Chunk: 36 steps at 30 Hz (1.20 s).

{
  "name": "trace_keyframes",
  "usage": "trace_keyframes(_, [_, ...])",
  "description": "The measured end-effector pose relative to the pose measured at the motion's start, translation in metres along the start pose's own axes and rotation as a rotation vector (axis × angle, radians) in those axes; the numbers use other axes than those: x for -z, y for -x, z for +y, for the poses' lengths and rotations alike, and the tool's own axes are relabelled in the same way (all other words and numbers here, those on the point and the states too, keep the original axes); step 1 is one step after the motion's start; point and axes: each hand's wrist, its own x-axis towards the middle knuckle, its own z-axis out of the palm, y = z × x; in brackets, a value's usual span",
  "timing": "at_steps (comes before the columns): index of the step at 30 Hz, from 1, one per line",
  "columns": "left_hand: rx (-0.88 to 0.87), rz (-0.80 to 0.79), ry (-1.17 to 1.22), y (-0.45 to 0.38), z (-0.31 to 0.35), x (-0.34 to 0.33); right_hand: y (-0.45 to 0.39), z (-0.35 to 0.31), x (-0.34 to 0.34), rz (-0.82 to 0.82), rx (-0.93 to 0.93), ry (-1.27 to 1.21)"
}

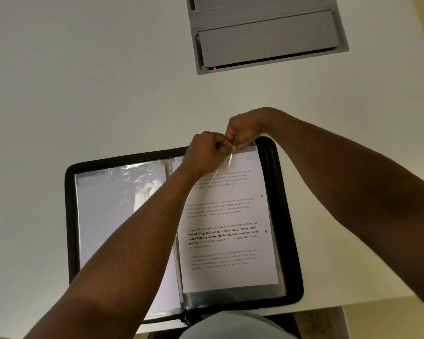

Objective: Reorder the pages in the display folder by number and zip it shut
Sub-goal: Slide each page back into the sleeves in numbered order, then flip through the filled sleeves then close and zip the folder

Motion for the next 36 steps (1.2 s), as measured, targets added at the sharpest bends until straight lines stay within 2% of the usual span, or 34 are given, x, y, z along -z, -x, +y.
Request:
trace_keyframes(2, [0.02,0.041,0.013,0.002,-0.002,0.0,0.002,0.003,-0.005,0.157,0.009,-0.158])
trace_keyframes(5, [0.05,0.13,0.088,0.011,-0.006,0.002,0.005,0.013,-0.021,0.605,-0.024,-0.5])
trace_keyframes(7, [0.051,0.196,0.106,0.019,-0.011,0.007,0.01,0.021,-0.035,0.856,-0.082,-0.569])
trace_keyframes(10, [0.066,0.267,0.112,0.038,-0.021,0.018,0.021,0.024,-0.058,1.045,-0.132,-0.643])
trace_keyframes(14, [0.094,0.342,0.089,0.073,-0.045,0.034,0.037,0.022,-0.097,1.237,-0.224,-0.598])
trace_keyframes(17, [0.18,0.455,0.061,0.111,-0.077,0.047,0.05,0.02,-0.133,1.29,-0.294,-0.595])
trace_keyframes(21, [0.313,0.53,-0.06,0.174,-0.13,0.066,0.068,0.014,-0.185,1.284,-0.392,-0.564])
trace_keyframes(24, [0.383,0.587,-0.217,0.218,-0.163,0.076,0.084,0.008,-0.22,1.276,-0.436,-0.598])
trace_keyframes(27, [0.545,0.547,-0.335,0.249,-0.179,0.083,0.096,0.002,-0.246,1.242,-0.498,-0.617])
trace_keyframes(29, [0.631,0.486,-0.325,0.265,-0.187,0.087,0.104,-0.005,-0.257,1.187,-0.54,-0.643])
trace_keyframes(33, [0.745,0.374,-0.148,0.281,-0.206,0.088,0.114,-0.014,-0.276,1.046,-0.636,-0.669])
trace_keyframes(36, [0.764,0.356,-0.035,0.288,-0.203,0.086,0.121,-0.027,-0.285,1.001,-0.674,-0.632])
